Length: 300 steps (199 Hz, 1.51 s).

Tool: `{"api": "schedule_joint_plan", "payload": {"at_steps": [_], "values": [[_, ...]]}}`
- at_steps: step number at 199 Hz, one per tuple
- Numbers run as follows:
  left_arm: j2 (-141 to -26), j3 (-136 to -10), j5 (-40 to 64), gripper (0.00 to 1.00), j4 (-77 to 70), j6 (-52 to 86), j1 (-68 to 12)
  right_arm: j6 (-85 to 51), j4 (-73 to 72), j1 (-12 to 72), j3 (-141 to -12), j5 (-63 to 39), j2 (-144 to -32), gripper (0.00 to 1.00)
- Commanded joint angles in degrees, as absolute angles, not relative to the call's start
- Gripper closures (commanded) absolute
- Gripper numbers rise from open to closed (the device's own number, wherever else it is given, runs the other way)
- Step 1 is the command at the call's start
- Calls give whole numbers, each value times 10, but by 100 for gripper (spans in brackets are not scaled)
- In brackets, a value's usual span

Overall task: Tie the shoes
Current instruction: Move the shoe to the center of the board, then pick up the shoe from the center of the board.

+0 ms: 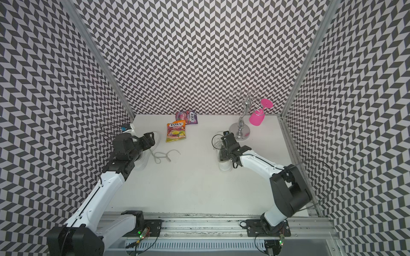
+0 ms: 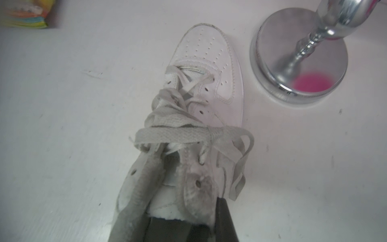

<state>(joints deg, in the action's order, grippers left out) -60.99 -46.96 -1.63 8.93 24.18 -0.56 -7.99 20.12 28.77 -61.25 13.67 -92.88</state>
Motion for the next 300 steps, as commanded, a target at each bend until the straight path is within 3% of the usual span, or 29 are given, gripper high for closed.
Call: {"api": "schedule_joint_plan", "payload": {"at_steps": [1,18,63,94,135,188,201,227,246,275,300], "values": [[-626,-481,-27,19,110,228,24,-32,102,263,-662,118,-962,100],[-645,-478,-15,19,106,228,41,-25,93,250,-687,72,-1001,96],[-719,-484,21,21,104,231,80,-29,96,249,-690,19,-974,44],[-763,-478,12,29,101,236,82,-52,78,248,-641,-24,-878,33],[-808,-474,-25,38,109,237,82,-63,68,249,-594,-30,-793,30],[-849,-456,-15,47,108,241,69,-69,70,249,-581,-25,-762,30],[-860,-452,-5,55,104,242,69,-61,69,249,-579,-54,-759,31],[-857,-447,10,81,101,238,65,-66,58,254,-570,-121,-765,35],[-838,-444,17,93,100,237,55,-77,46,281,-565,-120,-780,36],[-813,-439,38,100,100,244,33,-104,9,350,-574,-100,-829,37],[-785,-424,41,100,99,261,16,-126,-40,413,-602,-83,-910,37]]}}
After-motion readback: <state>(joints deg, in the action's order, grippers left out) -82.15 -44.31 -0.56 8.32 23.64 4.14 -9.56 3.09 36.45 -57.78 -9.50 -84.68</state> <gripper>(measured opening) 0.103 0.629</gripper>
